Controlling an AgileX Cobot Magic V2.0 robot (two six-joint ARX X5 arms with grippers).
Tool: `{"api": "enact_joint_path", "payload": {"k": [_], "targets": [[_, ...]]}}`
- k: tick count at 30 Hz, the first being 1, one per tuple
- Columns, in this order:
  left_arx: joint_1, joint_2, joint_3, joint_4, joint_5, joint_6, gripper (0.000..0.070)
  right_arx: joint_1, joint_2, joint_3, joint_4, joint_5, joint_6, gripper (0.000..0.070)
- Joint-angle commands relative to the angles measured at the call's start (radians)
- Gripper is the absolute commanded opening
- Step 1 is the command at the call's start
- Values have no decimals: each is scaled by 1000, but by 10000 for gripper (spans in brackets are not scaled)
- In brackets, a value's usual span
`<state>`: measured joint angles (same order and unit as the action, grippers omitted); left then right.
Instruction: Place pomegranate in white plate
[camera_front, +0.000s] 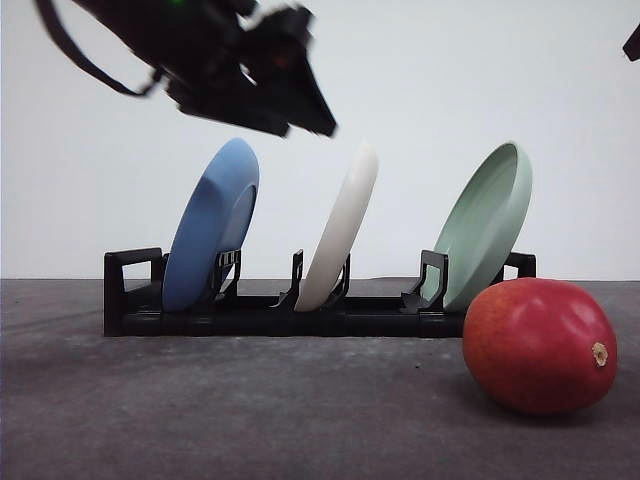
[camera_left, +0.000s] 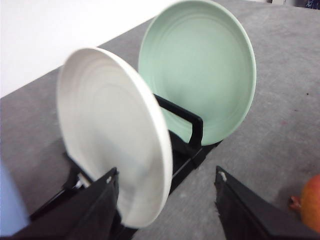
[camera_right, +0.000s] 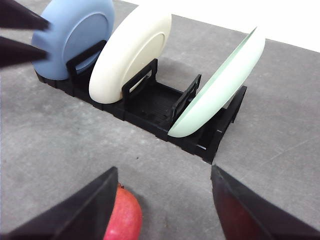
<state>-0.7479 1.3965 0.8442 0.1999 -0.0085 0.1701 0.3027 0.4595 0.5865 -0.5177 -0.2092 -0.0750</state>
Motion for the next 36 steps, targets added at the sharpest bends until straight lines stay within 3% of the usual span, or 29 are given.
{"api": "enact_joint_path", "payload": {"k": [1, 12, 22, 24, 27, 30, 36], "targets": [[-17, 57, 41, 17, -15, -21, 360, 5, 2, 17, 8, 0, -4, 377], [-29, 310, 195, 19, -108, -82, 359, 5, 2, 17, 8, 1, -5, 378], [-28, 358, 236, 32, -108, -82, 348, 5, 2, 17, 8, 1, -5, 377], [-28, 358, 237, 42, -108, -82, 319, 5, 2, 17, 9, 1, -5, 377], [-29, 358, 238, 57, -108, -86, 151, 5, 2, 17, 8, 1, -4, 377], [-29, 358, 239, 62, -108, -86, 52, 5, 2, 17, 9, 0, -4, 377], [-29, 358, 240, 58, -108, -140, 22, 5, 2, 17, 8, 0, -4, 377]]}}
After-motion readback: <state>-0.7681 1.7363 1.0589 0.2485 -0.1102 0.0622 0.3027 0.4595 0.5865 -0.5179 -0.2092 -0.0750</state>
